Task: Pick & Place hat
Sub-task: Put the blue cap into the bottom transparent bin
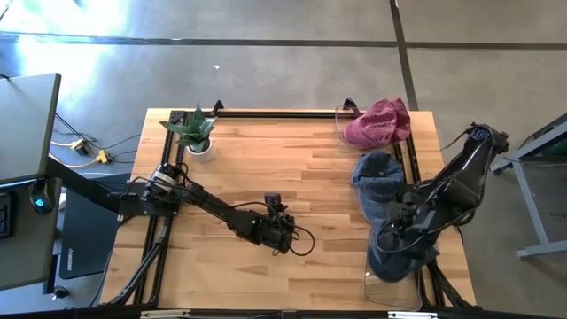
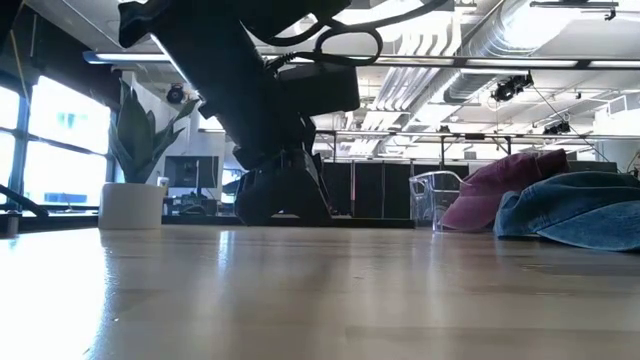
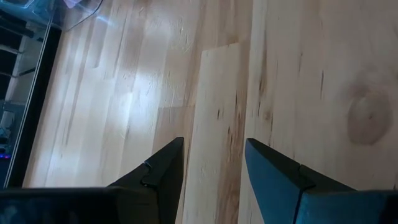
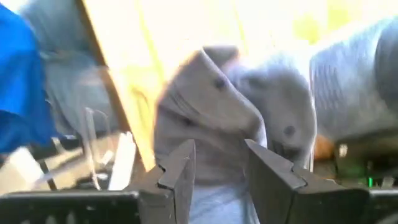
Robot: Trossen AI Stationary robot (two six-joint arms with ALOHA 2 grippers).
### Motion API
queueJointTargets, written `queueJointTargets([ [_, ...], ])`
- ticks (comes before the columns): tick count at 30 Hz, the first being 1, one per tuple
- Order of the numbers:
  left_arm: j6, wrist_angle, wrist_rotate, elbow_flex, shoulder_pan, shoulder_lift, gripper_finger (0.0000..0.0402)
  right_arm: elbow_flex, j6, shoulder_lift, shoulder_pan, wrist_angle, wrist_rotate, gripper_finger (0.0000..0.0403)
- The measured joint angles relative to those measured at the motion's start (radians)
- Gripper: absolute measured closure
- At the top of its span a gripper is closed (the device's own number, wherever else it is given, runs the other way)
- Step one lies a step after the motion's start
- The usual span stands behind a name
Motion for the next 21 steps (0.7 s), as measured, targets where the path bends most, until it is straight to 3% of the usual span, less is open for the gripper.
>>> queueJointTargets([
  [2, -0.038, -0.034, -0.001, 0.0, 0.0, 0.0, 0.0237, 0.038, -0.063, 0.0, -0.012, 0.005, 0.072, 0.0274],
  [5, -0.098, -0.091, 0.0, 0.0, 0.007, 0.0, 0.0237, 0.059, -0.219, 0.0, -0.04, 0.046, 0.274, 0.0275],
  [7, -0.116, -0.108, 0.008, 0.0, 0.014, 0.0, 0.0237, 0.056, -0.318, 0.0, -0.091, 0.076, 0.33, 0.0274],
  [14, -0.118, -0.069, 0.045, -0.002, 0.066, 0.022, 0.0237, 0.055, -0.676, 0.059, -0.431, 0.191, 0.272, 0.0247],
  [17, -0.12, -0.075, 0.07, 0.0, 0.074, 0.021, 0.0237, 0.055, -0.755, 0.131, -0.582, 0.182, 0.212, 0.0217],
  [21, -0.12, -0.073, 0.083, -0.001, 0.071, 0.02, 0.0237, 0.054, -0.828, 0.258, -0.745, 0.101, 0.211, 0.0178],
])
